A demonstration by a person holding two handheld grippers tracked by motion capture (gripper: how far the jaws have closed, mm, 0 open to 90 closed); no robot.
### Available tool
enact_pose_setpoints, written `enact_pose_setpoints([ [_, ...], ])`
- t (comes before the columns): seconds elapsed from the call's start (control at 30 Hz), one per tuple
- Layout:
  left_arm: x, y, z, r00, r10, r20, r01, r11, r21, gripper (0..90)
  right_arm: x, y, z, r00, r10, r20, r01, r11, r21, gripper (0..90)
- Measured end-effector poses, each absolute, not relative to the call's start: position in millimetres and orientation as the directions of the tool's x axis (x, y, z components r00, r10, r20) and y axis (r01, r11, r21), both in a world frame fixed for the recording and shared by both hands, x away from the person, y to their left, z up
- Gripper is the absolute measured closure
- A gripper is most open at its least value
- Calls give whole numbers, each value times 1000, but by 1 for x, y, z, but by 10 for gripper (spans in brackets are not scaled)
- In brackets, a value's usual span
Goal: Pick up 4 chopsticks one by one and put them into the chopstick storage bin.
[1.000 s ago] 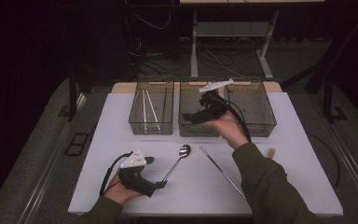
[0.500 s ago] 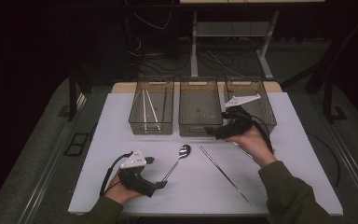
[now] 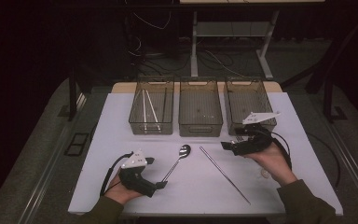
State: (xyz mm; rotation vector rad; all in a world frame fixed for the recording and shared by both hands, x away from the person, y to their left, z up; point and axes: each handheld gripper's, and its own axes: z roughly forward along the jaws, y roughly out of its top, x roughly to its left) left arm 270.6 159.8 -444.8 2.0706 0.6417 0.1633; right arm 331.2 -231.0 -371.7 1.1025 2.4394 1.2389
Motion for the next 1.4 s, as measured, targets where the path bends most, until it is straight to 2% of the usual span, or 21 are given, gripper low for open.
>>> enact_pose_setpoints([
  [0.13, 271, 160, -445, 855, 502, -127, 376, -434, 818, 0, 321, -237, -376, -715, 680, 163, 534, 381, 755, 280],
  [0.33, 270, 159, -445, 854, 505, -129, 380, -433, 818, 0, 299, -237, -388, -746, 645, 165, 544, 448, 709, 485],
  [0.53, 270, 159, -445, 852, 507, -130, 383, -434, 815, 0, 285, -235, -399, -754, 633, 176, 571, 499, 652, 622],
  [0.83, 270, 159, -445, 851, 508, -130, 383, -434, 815, 0, 271, -226, -420, -772, 618, 151, 575, 575, 582, 735],
  [1.4, 269, 159, -445, 852, 507, -129, 382, -435, 815, 0, 267, -219, -435, -773, 619, 137, 586, 617, 525, 829],
])
